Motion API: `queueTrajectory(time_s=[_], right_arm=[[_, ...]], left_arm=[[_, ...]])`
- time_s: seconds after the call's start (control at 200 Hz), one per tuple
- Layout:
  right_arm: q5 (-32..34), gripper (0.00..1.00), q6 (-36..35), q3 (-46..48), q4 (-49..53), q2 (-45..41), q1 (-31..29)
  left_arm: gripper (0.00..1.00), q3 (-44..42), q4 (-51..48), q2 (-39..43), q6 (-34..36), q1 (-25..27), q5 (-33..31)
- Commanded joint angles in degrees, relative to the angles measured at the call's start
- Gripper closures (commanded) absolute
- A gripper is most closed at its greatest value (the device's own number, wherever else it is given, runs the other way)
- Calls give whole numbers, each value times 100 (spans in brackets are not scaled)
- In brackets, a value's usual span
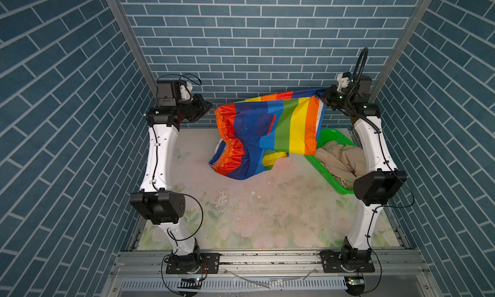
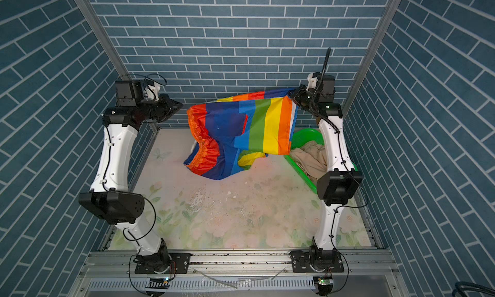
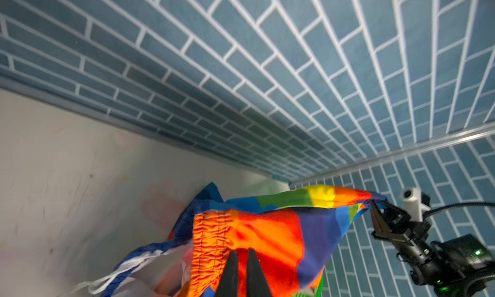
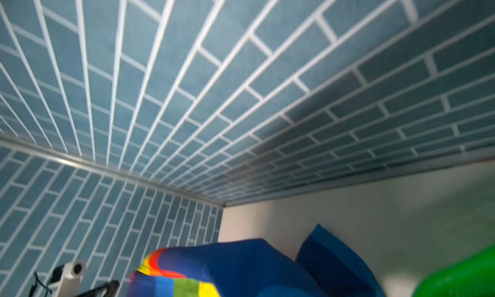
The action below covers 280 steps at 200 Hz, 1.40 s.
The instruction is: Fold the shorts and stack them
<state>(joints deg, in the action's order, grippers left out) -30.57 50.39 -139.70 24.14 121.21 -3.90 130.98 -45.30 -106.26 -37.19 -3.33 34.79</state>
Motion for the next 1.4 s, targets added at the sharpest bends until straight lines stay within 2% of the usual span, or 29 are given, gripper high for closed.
queueTrajectory(time_s=[0.0,0.065,0.105,0.16,0.29,0.37,0.485,0.525,0.67,0.785,0.885,0.93,1.01,1.06,1.115,1.26,1.395], right_arm=[[195,100,1773,-1354,-2017,599,412],[313,100,2232,-2206,-2317,1032,528],[303,100,2301,-2502,-2370,1106,593],[115,100,2261,-2382,-2393,929,627],[-386,100,1378,-699,-2308,-233,397],[-471,100,1012,-73,-2196,-625,208],[-931,100,1211,-364,-1937,-424,-33],[-1024,100,1266,-554,-1836,-304,-172],[-1228,100,1139,-1489,-1268,297,-1073],[-1831,100,1437,-1635,-1296,746,-1816],[-2484,100,1345,-1246,-1017,661,-2369],[-2664,100,954,-914,-615,489,-2636],[-2491,100,-417,-154,505,-326,-3126],[-2217,100,-1252,628,1013,-873,-3365],[-1905,100,-1728,1785,1151,-1559,-3546],[-1249,100,-1464,5305,489,-3196,-3622],[-723,100,-950,7865,-87,-4299,-3763]], left_arm=[[98,1908,180,-605,-261,-134,93],[100,3343,338,-1278,-791,-236,301],[100,3419,934,-1307,-1236,-330,507],[100,2848,1576,-1030,-1578,-407,627],[100,1193,1815,-134,-1057,-248,366],[100,-23,2430,388,-1171,-122,351],[100,-1330,3160,872,-1427,-12,450],[97,-1698,3360,1014,-1489,12,511],[94,-2866,3689,1474,-1546,26,547],[81,-3391,3459,1714,-1256,17,527],[61,-3668,3073,1813,-935,-5,517],[54,-3785,2941,1828,-816,-9,512],[47,-4011,2857,1811,-714,-9,483],[46,-4157,2868,1793,-703,-18,493],[44,-4297,2923,1754,-691,-12,491],[37,-4419,2806,1565,-542,76,604],[32,-3969,1832,1261,239,521,378]])
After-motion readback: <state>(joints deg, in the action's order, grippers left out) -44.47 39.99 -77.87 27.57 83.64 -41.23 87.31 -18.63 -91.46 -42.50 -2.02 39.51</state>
